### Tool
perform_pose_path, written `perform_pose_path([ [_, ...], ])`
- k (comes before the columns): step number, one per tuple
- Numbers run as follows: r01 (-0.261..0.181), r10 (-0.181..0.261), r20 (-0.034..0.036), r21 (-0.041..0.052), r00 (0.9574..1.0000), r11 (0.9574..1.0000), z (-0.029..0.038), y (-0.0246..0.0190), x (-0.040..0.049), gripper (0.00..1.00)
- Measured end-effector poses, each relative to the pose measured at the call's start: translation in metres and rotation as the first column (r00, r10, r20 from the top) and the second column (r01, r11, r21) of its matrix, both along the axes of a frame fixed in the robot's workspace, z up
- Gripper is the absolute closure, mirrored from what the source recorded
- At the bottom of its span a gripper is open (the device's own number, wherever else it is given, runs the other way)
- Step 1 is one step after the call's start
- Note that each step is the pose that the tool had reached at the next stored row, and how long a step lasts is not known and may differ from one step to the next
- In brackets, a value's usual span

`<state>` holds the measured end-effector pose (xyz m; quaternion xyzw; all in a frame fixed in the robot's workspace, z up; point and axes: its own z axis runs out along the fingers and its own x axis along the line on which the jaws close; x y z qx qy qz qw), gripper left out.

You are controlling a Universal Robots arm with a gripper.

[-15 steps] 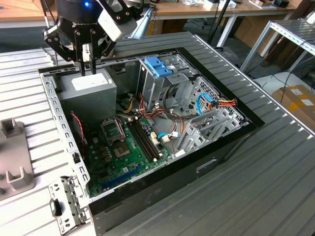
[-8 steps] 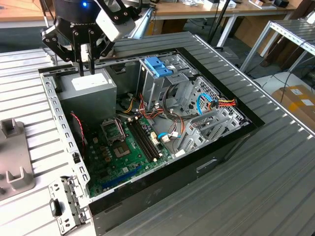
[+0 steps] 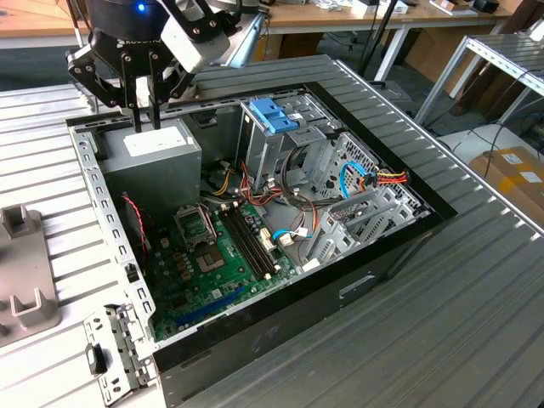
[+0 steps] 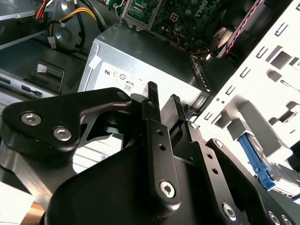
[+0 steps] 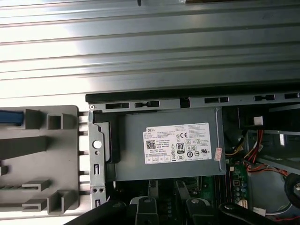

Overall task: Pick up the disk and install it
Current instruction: 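Reach for the disk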

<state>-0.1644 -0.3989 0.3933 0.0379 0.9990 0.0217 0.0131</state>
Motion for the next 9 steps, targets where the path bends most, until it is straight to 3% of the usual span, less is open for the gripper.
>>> perform_pose_path([
  [9,0.0,0.0,0.0,0.0,1.0,1.0,0.0,0.0,-0.0033,0.71],
])
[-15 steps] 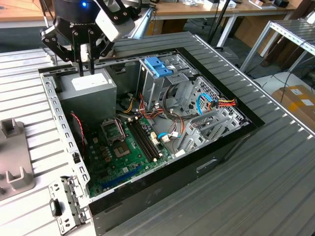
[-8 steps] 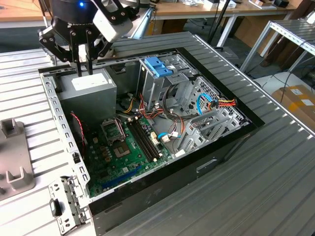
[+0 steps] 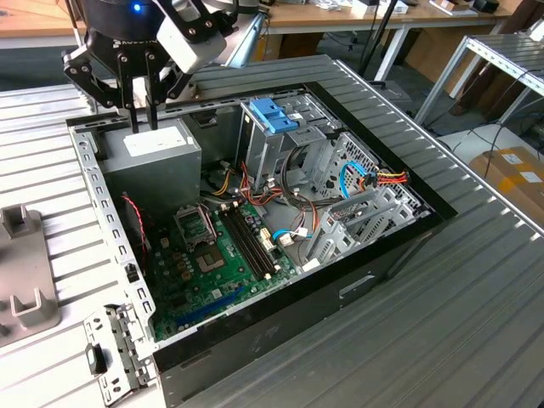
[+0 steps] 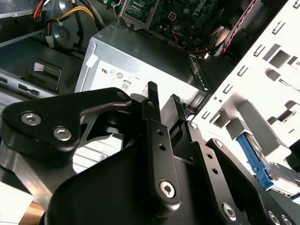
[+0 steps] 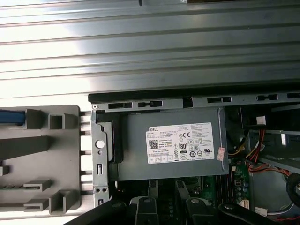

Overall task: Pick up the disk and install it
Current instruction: 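Reach for the disk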

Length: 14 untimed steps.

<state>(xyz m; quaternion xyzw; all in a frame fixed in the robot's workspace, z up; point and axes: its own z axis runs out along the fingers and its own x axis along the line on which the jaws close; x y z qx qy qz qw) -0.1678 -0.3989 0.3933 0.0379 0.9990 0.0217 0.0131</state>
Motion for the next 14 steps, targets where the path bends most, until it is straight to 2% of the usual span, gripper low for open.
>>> perform_pose_path([
  [14,0.0,0.0,-0.0001,-0.0001,1.0,1.0,0.0001,0.0,-0.0059,0.71],
])
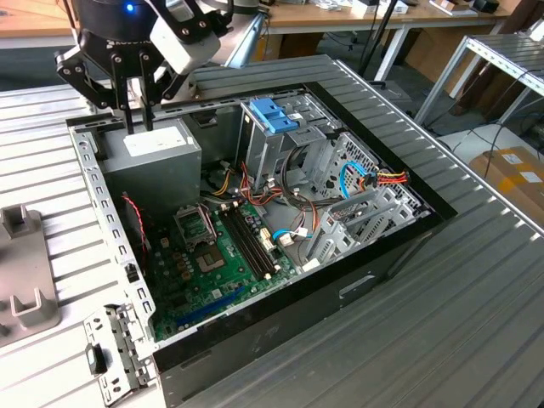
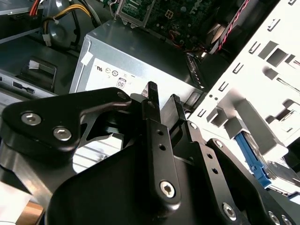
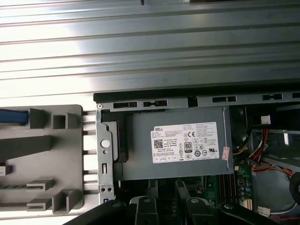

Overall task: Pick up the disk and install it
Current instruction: 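Reach for the disk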

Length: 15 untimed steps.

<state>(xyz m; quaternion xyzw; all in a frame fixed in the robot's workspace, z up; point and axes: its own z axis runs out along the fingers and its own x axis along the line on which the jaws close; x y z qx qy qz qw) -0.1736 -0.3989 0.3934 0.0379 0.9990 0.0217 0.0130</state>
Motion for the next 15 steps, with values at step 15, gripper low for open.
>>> perform_pose_path([
  [15,0.0,0.0,0.0001,0.0001,1.0,1.0,0.0,0.0,-0.0085,0.71],
])
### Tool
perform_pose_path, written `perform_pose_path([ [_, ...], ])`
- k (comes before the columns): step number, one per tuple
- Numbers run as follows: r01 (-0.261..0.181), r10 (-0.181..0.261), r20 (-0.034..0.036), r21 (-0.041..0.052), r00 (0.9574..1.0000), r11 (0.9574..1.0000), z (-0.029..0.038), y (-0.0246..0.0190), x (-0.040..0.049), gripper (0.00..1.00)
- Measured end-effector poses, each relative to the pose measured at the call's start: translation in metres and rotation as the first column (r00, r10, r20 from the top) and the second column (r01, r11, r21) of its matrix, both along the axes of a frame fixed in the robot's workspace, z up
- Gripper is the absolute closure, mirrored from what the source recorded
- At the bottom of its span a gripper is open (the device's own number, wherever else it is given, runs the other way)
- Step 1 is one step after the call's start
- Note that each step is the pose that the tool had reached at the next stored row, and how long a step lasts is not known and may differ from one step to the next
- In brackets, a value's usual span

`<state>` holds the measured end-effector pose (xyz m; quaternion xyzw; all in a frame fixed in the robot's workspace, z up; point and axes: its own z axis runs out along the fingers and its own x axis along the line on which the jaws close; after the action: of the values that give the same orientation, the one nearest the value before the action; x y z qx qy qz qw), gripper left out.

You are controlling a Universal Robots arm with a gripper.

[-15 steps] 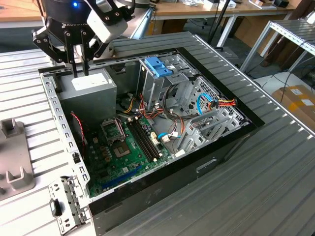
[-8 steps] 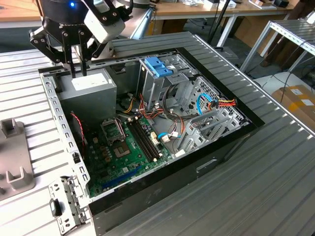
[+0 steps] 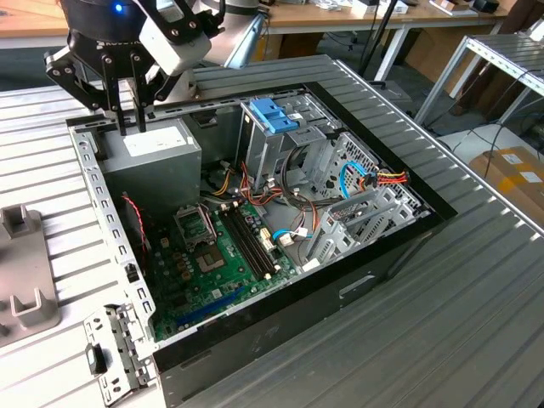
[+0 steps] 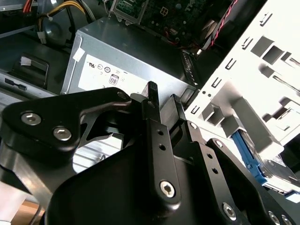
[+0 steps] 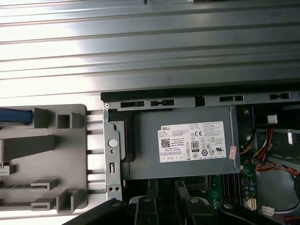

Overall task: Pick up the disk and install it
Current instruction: 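Reach for the disk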

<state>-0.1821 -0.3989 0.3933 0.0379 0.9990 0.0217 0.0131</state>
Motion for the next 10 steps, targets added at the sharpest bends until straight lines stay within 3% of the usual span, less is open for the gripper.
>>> perform_pose_path([
  [10,0.0,0.0,0.0,0.0,1.0,1.0,0.0,0.0,-0.0059,0.71],
])
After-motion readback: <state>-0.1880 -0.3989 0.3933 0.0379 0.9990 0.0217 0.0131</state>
